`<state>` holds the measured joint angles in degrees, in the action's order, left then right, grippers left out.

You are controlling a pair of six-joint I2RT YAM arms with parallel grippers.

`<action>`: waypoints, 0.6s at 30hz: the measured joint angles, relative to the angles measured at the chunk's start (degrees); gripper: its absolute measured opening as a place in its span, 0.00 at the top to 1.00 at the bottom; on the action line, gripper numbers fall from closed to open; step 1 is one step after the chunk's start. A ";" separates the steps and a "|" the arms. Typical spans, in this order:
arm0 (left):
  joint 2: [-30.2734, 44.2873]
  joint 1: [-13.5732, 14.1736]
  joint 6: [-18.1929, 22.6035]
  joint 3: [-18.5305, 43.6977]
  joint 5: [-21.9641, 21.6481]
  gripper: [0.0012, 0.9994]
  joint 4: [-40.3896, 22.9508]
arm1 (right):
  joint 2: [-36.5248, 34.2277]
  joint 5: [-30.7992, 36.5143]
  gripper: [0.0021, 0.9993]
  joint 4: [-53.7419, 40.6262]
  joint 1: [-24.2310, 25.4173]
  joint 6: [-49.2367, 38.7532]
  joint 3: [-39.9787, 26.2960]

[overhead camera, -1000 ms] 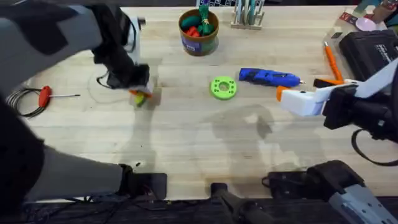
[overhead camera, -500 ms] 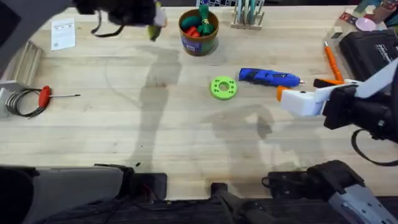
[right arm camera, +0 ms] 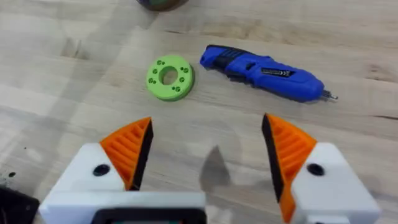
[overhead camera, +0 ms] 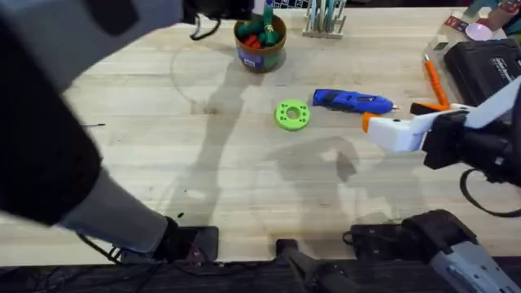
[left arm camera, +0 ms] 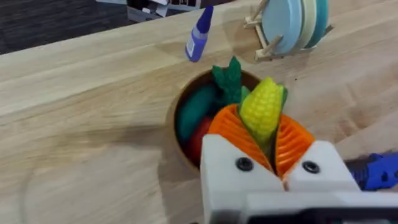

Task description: Pick up the gripper from the table and insert it into the empty holder that is missing its gripper. Then pick up a screw, insert it into the mounting hole, and use the screwdriver to tighten it. Finally, clean up the table by picking up the vegetable and placing it into the bucket.

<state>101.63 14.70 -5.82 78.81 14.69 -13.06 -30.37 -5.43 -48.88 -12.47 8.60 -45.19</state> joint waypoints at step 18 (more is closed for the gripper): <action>5.18 0.81 -0.89 0.00 0.64 0.05 5.33 | 0.00 -0.01 0.01 0.00 0.00 0.00 0.00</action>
<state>106.80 15.51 -6.71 78.81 15.33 -7.73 -30.37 -5.44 -48.88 -12.47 8.60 -45.19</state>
